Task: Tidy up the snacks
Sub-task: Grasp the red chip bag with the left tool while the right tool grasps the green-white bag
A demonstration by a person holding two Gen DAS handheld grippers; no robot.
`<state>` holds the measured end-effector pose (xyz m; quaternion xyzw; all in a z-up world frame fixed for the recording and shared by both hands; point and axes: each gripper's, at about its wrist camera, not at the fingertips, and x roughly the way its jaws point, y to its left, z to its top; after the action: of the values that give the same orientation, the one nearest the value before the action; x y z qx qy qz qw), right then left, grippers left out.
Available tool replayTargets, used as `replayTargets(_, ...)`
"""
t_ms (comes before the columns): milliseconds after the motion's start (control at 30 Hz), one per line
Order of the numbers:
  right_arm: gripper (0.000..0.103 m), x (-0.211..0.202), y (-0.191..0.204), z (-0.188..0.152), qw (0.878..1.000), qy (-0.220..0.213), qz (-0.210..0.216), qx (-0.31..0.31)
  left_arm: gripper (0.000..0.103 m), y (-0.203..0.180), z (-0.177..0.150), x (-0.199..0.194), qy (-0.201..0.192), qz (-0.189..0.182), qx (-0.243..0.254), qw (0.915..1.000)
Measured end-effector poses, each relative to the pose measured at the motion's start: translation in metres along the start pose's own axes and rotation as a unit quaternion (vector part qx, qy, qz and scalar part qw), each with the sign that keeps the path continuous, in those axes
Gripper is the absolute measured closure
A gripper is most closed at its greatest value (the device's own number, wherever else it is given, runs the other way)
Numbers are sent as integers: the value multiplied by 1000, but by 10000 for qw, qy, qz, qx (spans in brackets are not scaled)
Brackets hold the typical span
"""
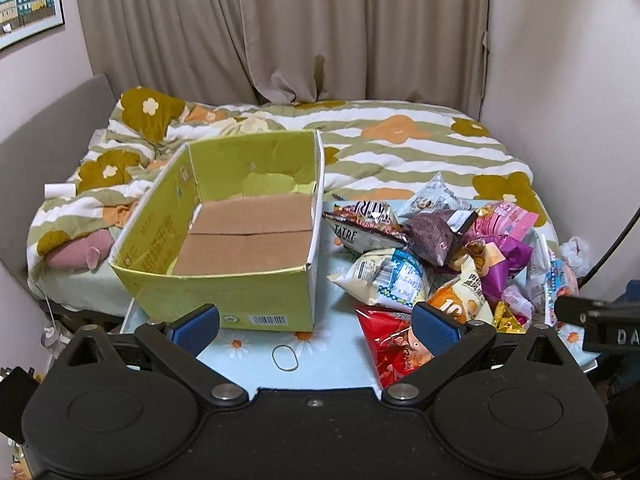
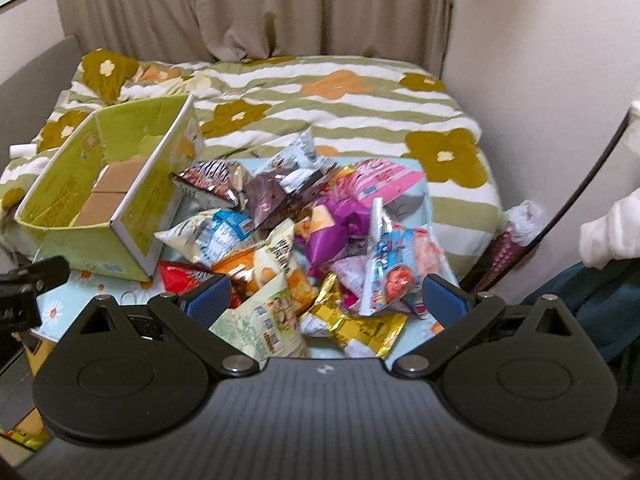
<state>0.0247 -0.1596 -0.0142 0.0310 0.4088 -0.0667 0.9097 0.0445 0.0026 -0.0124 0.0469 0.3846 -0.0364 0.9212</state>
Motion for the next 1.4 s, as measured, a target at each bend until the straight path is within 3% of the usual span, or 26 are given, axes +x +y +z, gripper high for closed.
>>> replayTargets(167,0,23,2,-12,9991,211,355,42,0,7,-3,38,285,-355,24,9990)
replayTargets(300,0,44,16,-26,9977,477,483,66,0,13,-1,77,649,-928,-12,9936)
replayTargets(567,0,86,42,-49,9960,703,513,-209,0,0,0,150,1386,-1822,417,9726)
replayTargets(700,0,107,43,-52,9931,783,756,-429,1,-13,-3,172,1631,-2179,454,9612)
replayTargets(967,0,138,38,-54,9872,968,1031,-741,5,-21,-5,200,1990,-2481,333,9475)
replayTargets(1200,0,147,27,-56,9850,974,1219,-739,5,-27,-9,203,2124,-2542,289,9431)
replayTargets(1267,0,146,23,-58,9839,975,1279,-781,8,-26,-12,206,2201,-2585,178,9404)
replayTargets(1400,4,147,21,-59,9821,977,1319,-926,29,-26,-17,207,2283,-2704,51,9353)
